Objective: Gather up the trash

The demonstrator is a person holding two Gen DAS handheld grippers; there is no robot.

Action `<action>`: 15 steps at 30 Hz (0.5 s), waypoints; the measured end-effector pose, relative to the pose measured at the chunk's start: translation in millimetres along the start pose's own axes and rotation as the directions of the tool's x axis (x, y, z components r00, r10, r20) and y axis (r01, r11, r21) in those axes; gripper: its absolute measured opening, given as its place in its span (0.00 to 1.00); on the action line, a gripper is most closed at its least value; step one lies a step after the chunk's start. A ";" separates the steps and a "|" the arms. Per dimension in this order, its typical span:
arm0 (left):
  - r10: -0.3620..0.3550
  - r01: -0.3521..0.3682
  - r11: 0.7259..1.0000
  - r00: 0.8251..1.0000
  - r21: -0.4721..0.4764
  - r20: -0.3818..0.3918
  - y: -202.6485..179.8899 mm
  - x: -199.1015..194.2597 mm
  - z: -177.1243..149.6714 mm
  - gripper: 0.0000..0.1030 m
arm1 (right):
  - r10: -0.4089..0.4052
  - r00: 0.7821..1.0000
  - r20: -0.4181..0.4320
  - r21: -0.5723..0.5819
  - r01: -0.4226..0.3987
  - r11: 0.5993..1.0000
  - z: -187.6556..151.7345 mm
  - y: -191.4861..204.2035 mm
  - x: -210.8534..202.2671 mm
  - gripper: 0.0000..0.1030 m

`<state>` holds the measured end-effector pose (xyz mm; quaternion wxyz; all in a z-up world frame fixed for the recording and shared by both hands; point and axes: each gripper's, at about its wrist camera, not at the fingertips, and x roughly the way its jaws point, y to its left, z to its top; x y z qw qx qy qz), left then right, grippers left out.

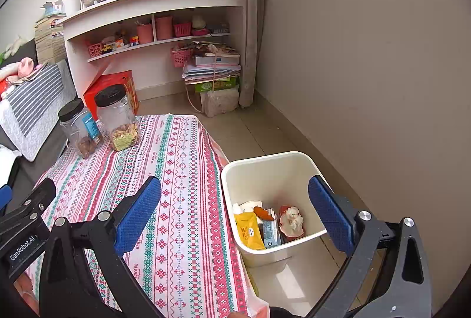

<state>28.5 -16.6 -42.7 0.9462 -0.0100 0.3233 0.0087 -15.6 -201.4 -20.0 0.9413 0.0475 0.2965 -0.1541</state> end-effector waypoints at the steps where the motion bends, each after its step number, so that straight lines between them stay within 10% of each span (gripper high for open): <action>1: 0.000 0.000 1.000 1.000 0.001 -0.001 0.0 -0.1 -0.1 0.94 | 0.001 1.000 -0.001 0.001 -0.001 1.000 0.0 -0.2 0.1 0.93; 15: 0.004 -0.004 1.000 1.000 -0.006 -0.005 0.9 0.7 0.4 0.93 | 0.001 1.000 -0.006 -0.005 -0.001 1.000 -2.0 2.7 -0.3 0.93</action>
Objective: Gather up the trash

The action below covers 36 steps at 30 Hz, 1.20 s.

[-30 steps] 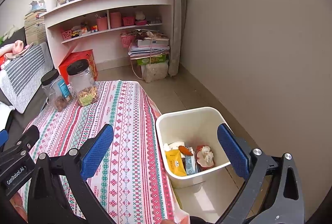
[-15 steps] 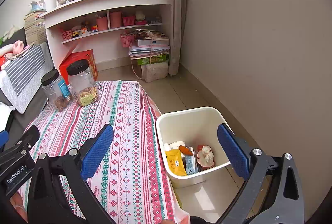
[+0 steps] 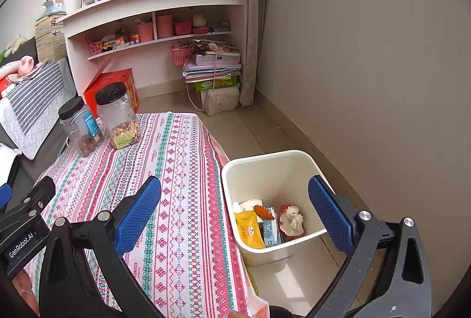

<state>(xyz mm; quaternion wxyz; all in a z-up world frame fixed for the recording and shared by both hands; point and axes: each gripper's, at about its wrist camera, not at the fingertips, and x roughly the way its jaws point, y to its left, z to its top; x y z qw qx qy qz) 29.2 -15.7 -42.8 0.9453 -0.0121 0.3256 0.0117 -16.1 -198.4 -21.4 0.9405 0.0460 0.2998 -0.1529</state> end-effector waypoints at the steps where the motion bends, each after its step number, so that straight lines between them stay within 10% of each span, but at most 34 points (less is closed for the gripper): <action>1: 0.001 -0.001 1.000 1.000 -0.001 0.000 0.4 0.3 -0.4 0.93 | 0.000 1.000 0.000 0.000 0.000 1.000 -0.5 1.0 -0.3 0.93; 36: 0.007 -0.007 1.000 1.000 -0.026 -0.016 -1.2 3.5 -0.2 0.93 | -0.007 1.000 -0.007 0.008 0.007 1.000 -2.6 2.2 1.1 0.93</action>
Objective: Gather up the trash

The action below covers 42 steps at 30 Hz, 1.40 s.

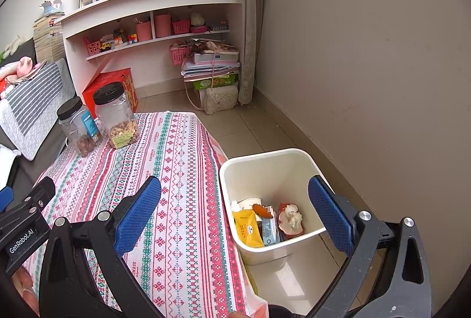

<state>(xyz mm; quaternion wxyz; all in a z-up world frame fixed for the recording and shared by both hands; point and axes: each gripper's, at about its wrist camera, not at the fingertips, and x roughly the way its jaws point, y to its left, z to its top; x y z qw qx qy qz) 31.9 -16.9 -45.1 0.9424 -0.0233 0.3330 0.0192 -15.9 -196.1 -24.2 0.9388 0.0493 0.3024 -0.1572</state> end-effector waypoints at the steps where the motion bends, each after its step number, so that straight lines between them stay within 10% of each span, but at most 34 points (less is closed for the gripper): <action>1: 0.000 0.000 1.000 1.000 -0.001 0.000 0.3 0.2 0.4 0.94 | 0.000 1.000 0.000 0.000 0.000 1.000 0.3 -0.2 -0.4 0.93; 42: 0.000 0.000 1.000 1.000 0.008 -0.002 0.8 1.5 -1.1 0.93 | 0.005 1.000 -0.013 -0.003 -0.005 1.000 -2.9 1.8 0.4 0.93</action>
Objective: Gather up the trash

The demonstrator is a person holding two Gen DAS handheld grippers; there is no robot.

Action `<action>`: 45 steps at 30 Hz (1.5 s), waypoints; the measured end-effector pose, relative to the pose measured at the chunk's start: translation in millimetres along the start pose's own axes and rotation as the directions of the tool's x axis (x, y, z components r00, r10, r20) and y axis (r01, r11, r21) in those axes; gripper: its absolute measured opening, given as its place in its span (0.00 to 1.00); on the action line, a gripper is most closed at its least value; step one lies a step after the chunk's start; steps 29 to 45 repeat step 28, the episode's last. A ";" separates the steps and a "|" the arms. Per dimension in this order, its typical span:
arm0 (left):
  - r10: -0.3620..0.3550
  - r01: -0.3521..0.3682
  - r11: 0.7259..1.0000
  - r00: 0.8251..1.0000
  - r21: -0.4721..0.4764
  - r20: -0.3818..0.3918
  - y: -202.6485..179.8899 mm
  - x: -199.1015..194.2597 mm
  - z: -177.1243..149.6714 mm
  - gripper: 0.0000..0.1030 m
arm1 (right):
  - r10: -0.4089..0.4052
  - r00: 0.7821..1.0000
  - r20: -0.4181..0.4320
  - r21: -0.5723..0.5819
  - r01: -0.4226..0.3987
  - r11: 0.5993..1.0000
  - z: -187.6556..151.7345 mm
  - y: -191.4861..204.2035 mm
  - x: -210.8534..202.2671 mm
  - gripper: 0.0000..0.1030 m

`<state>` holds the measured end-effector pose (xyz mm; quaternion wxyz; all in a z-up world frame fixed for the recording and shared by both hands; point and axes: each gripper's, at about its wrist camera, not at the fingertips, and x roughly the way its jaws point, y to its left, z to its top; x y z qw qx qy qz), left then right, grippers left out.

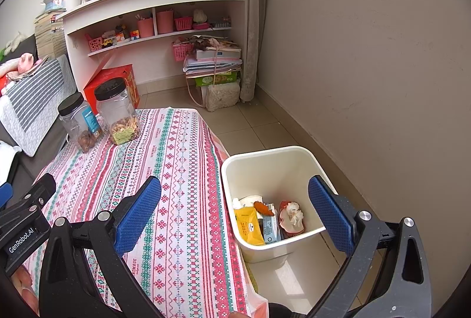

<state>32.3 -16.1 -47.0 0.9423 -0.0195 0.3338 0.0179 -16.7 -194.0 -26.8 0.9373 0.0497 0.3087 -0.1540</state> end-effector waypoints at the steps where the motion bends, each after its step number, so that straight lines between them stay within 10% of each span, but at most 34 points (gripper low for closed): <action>1: -0.001 0.001 1.000 1.000 0.001 -0.002 0.1 0.2 -0.2 0.93 | 0.000 1.000 0.000 0.000 0.000 1.000 -0.3 0.2 -0.1 0.93; 45: -0.020 0.019 0.999 1.000 0.028 0.023 -6.0 -4.5 -2.3 0.92 | 0.008 1.000 -0.011 -0.001 -0.008 1.000 -2.3 -8.5 6.6 0.93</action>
